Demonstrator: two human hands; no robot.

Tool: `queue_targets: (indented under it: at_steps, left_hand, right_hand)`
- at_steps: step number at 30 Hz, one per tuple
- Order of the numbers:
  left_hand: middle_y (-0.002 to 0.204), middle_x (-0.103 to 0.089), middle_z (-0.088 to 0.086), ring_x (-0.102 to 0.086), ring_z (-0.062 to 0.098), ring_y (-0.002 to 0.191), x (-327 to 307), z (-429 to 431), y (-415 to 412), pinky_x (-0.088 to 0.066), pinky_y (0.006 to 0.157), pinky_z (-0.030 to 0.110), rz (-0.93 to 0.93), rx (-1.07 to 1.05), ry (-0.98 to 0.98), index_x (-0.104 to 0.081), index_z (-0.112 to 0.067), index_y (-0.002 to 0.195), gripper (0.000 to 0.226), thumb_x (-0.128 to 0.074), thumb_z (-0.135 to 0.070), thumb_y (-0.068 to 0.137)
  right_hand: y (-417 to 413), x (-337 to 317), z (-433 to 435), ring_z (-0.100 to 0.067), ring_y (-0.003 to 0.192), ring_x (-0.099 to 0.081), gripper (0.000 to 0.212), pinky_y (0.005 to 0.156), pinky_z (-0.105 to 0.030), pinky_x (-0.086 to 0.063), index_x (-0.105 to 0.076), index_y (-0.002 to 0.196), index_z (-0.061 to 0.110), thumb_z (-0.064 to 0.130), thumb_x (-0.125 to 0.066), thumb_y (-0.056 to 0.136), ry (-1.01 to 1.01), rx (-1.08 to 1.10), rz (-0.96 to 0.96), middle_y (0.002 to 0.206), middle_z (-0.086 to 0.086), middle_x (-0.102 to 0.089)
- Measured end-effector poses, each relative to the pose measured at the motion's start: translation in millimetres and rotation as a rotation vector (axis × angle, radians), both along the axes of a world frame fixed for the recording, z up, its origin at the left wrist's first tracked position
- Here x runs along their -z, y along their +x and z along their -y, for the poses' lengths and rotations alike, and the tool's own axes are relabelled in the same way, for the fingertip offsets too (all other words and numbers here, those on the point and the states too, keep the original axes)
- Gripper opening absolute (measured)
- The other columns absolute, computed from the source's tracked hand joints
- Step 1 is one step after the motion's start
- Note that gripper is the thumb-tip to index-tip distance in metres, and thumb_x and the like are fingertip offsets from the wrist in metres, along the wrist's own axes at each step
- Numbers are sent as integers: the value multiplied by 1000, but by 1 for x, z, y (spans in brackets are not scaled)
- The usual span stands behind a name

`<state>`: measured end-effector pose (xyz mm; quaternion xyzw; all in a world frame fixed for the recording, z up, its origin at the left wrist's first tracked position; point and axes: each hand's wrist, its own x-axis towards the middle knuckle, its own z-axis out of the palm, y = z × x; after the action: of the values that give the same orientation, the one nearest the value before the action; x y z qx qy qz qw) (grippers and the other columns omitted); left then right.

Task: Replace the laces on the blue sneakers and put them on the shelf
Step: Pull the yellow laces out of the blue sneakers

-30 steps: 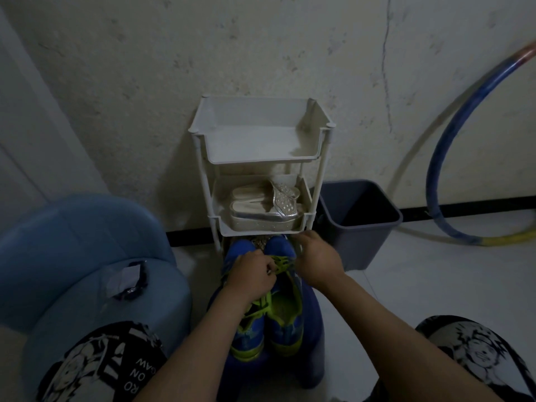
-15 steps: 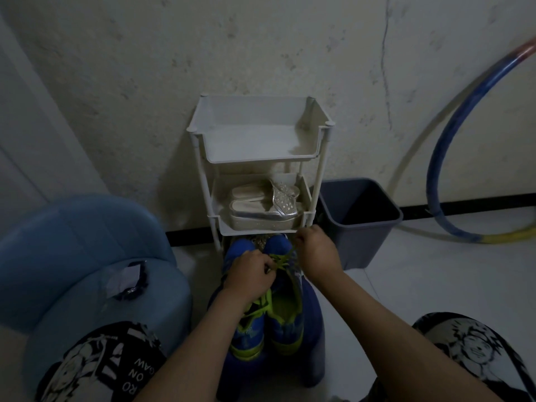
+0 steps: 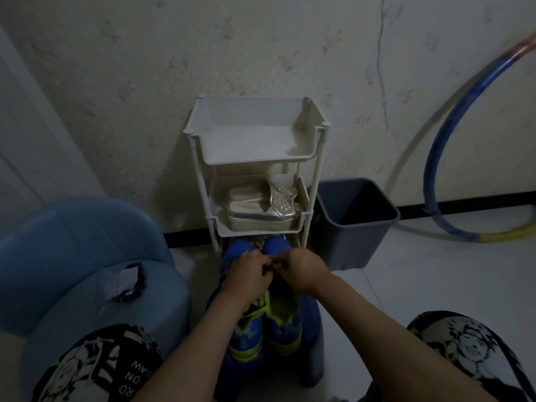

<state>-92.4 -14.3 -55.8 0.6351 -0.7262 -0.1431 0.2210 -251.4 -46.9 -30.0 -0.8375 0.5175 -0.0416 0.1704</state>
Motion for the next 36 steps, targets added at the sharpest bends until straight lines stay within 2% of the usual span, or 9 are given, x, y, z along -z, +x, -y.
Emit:
queue_targets:
  at_steps: [3,6,10,14,17,20,23,29,36]
  left_hand:
    - [99,-58,-7,-51,10,99,0,1,0,-46,80,27,-31,-14,23,-73,-25,96,13,-65,-26,86]
    - [99,-59,-7,-52,11,100,1,3,1,-47,84,29,-61,-24,53,-73,-24,96,13,-64,-28,88]
    - [93,-55,-10,-53,11,97,2,2,1,-48,82,31,-60,-23,64,-71,-27,88,11,-60,-29,91]
    - [92,-56,-8,-53,14,97,1,2,0,-50,82,36,-14,-1,45,-67,-28,88,10,-58,-30,91]
    - [101,-57,-6,-50,15,104,1,2,0,-49,86,37,-6,31,11,-64,-27,100,12,-60,-24,89]
    - [115,-56,-6,-45,14,112,2,4,-3,-46,94,33,6,82,-29,-63,-26,119,33,-57,-15,89]
    - [111,-58,-4,-49,17,106,5,6,-7,-44,86,29,112,165,-26,-68,-22,112,33,-50,-8,88]
    - [107,-55,1,-47,21,104,9,12,-13,-46,87,33,249,143,14,-69,-17,104,26,-49,-10,88]
    - [96,-56,4,-53,19,95,7,17,-22,-43,71,31,175,0,67,-66,-17,86,16,-51,-11,89]
  right_hand:
    - [-3,2,6,-25,92,-65,21,73,-33,-51,-73,100,20,31,-55,95,-14,53,24,100,-6,-68]
    - [-9,-6,9,-25,94,-64,19,77,-36,-53,-70,99,18,23,-52,95,-93,294,254,107,-5,-64]
    - [-16,-22,15,-19,77,-59,19,68,-38,-51,-61,89,24,25,-43,96,-200,590,557,95,-1,-63]
    - [-23,-23,14,-22,85,-63,25,69,-34,-52,-70,103,24,28,-47,93,-118,557,323,106,-3,-64]
    - [-25,-19,9,-29,89,-61,29,70,-35,-48,-66,114,21,29,-46,95,-40,509,180,115,-7,-55]
    - [-21,-14,8,-29,107,-61,35,84,-36,-51,-61,127,22,22,-55,93,15,314,158,127,-8,-57]
    - [-11,-12,4,-25,121,-57,44,101,-35,-47,-57,135,22,16,-55,92,142,81,95,135,-5,-59]
    - [-8,-4,3,-26,106,-63,28,91,-35,-51,-67,116,20,26,-50,94,182,47,-72,116,-7,-68]
    - [-9,-8,1,-20,101,-63,37,88,-38,-54,-69,111,25,49,-49,93,197,88,-64,109,-2,-67]
